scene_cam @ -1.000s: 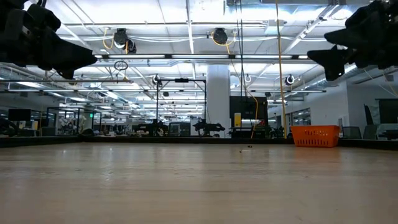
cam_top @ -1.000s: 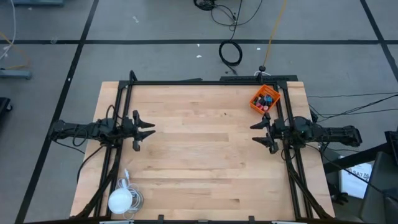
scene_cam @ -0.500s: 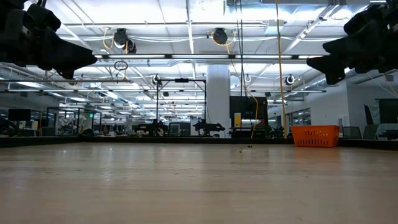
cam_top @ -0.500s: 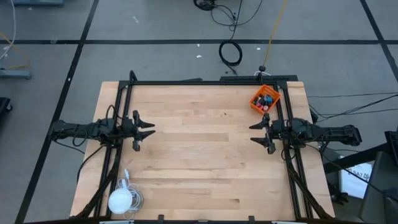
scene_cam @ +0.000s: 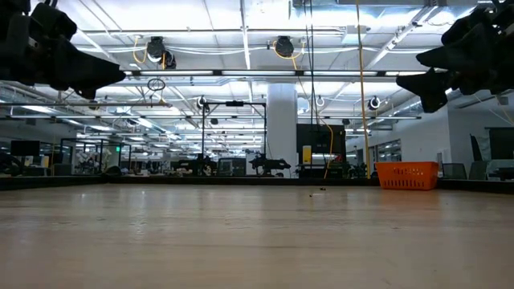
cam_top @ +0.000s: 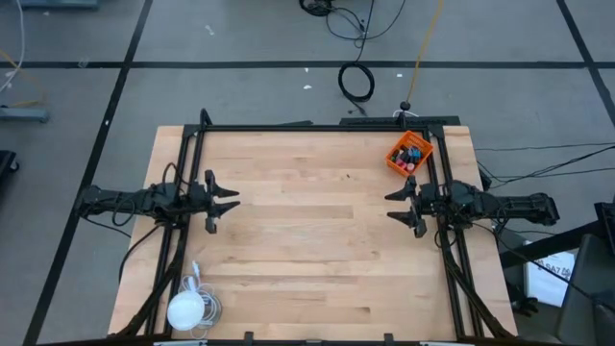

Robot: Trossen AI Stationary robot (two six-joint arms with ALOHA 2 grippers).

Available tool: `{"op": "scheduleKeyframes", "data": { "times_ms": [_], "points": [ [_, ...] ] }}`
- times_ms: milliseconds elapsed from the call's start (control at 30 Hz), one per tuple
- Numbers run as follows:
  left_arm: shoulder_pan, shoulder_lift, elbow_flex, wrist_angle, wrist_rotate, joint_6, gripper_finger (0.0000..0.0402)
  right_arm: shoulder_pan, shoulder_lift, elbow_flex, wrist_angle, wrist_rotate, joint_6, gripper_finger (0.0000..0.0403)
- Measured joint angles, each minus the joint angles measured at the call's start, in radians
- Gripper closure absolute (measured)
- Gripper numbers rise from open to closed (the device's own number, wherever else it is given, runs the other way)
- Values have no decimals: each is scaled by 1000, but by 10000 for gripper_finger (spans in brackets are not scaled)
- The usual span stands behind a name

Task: Pick & Place Nail Polish
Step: Return to Home Position

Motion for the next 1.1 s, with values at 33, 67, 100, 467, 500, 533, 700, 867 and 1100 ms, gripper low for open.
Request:
{"op": "scheduleKeyframes", "data": {
  "times_ms": [33, 67, 100, 467, 500, 533, 700, 867, 1100],
  "points": [
    [0, 0, 0, 5, 0, 5, 277, 0, 0, 0, 0, 0, -2, 151],
    [0, 0, -1, 9, -1, 11, 277, 0, 0, 0, 0, 0, -7, 151],
    [0, 0, -1, 14, -2, 14, 277, 0, 0, 0, 1, 0, -9, 151],
    [0, 0, -1, 21, -2, 16, 277, 0, 0, 0, 2, 0, -12, 151],
    [0, 0, -1, 21, -2, 16, 277, 0, 0, 0, 2, 0, -12, 151],
    [0, 0, -1, 21, -2, 15, 277, 0, 0, 0, 2, 0, -12, 151],
    [0, 0, -1, 22, -1, 15, 277, 0, 0, 0, 2, 0, -12, 151],
    [0, 0, -1, 22, -1, 14, 277, 0, 0, 0, 2, 0, -12, 151],
    [0, 0, 0, 22, 0, 16, 277, 0, 0, 0, 2, 0, -12, 151]
  ]
}}
